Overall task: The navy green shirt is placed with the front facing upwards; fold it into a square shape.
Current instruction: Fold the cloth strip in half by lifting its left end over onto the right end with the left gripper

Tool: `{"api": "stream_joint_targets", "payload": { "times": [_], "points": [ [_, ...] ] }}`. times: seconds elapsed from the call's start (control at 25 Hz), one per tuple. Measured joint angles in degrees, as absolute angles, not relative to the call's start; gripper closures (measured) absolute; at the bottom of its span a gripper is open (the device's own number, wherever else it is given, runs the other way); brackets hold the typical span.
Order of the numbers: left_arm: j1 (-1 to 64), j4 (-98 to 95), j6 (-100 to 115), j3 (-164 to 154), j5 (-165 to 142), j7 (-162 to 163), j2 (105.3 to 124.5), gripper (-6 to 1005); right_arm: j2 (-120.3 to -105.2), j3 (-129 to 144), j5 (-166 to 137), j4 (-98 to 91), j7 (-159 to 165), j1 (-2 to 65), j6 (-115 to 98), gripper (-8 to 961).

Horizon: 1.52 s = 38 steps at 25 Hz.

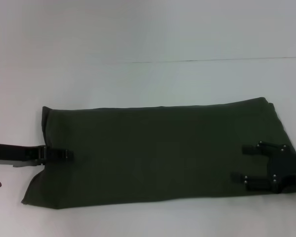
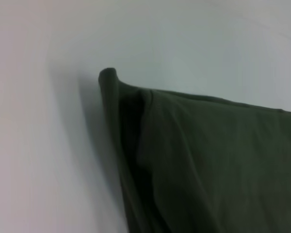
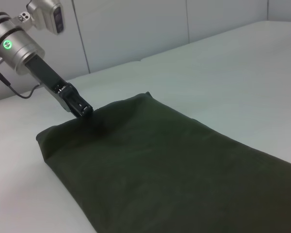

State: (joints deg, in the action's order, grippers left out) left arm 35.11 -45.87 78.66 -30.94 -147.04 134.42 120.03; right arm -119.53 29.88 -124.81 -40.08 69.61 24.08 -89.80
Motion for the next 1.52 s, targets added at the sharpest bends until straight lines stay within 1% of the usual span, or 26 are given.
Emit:
{"api": "stream_joint_targets", "payload": {
  "times": [0.12, 0.48, 0.88, 1.12, 1.52],
  "points": [
    [34.96, -45.89, 78.16, -30.92, -147.04, 134.22, 120.06, 221, -119.53, 29.88, -124.87, -39.84, 69.61, 24.08, -89.81, 40],
    [34.77, -46.31, 77.70, -30.92, -147.04, 133.90, 120.12, 441, -119.53, 29.88, -124.90, -39.57, 69.61, 24.04, -89.84, 39],
    [34.91, -46.18, 77.69, -30.94, -147.04, 133.58, 120.15, 889, -119.53, 29.88, -124.90, -39.55, 69.68, 23.99, -90.12, 39],
    [35.09, -46.49, 77.74, -30.94, -147.04, 133.58, 120.24, 921, -119.53, 29.88, -124.89, -39.55, 69.69, 24.05, -90.06, 42],
    [33.53, -52.61, 79.07, -30.53, -146.51, 133.81, 120.30, 910, -119.62, 29.88, -124.55, -39.41, 69.68, 24.27, -89.85, 41]
  ]
}}
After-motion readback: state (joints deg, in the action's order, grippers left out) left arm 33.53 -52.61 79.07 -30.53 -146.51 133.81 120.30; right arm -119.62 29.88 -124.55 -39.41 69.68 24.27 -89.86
